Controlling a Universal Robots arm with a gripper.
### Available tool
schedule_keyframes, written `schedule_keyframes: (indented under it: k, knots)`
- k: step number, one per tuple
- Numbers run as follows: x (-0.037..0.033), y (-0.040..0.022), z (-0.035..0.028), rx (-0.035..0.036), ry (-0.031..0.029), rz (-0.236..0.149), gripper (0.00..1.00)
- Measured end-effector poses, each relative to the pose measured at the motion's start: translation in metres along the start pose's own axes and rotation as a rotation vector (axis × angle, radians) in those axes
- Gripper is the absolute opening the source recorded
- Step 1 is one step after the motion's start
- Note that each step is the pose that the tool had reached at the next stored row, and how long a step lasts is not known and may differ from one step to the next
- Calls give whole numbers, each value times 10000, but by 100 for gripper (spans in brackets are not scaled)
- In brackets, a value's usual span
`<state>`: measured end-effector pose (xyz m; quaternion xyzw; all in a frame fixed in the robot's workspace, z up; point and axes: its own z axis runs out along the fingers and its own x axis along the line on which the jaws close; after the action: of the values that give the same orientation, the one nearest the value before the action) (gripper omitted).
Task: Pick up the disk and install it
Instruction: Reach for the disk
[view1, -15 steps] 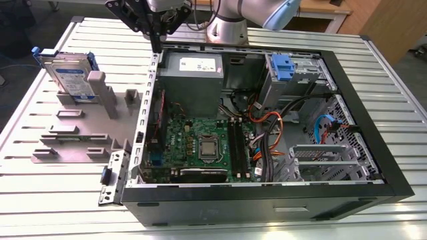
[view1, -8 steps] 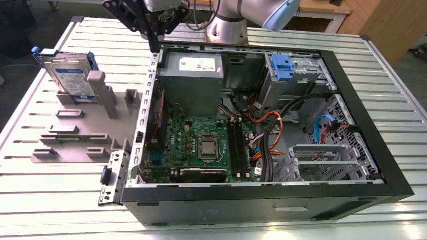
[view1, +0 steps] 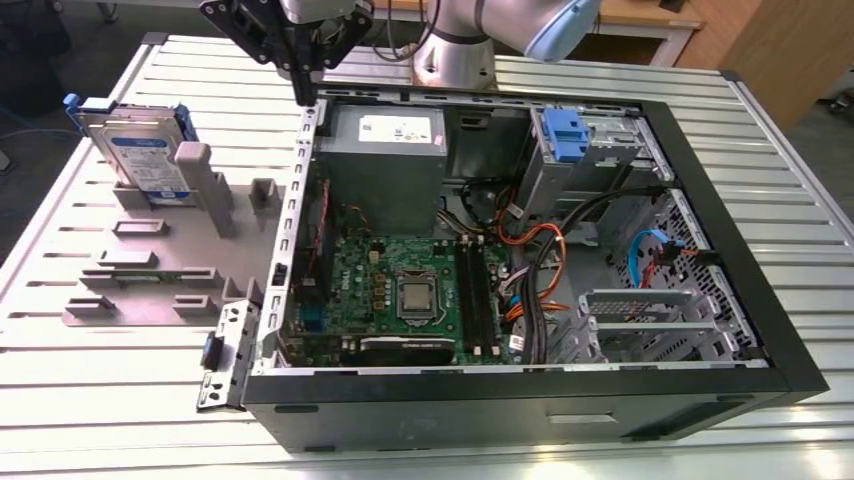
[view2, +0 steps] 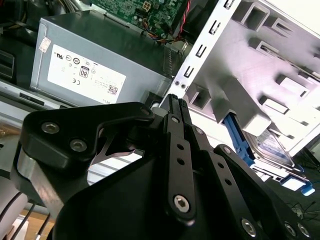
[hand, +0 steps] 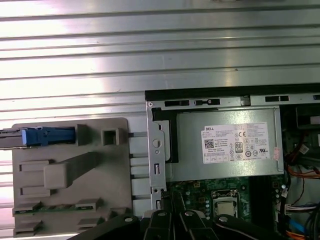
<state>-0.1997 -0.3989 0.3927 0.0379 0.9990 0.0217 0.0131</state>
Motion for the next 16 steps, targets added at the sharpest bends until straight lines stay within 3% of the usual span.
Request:
schedule_keyframes:
  k: [16]
  knots:
    - [76, -6, 1, 0, 0, 0, 15]
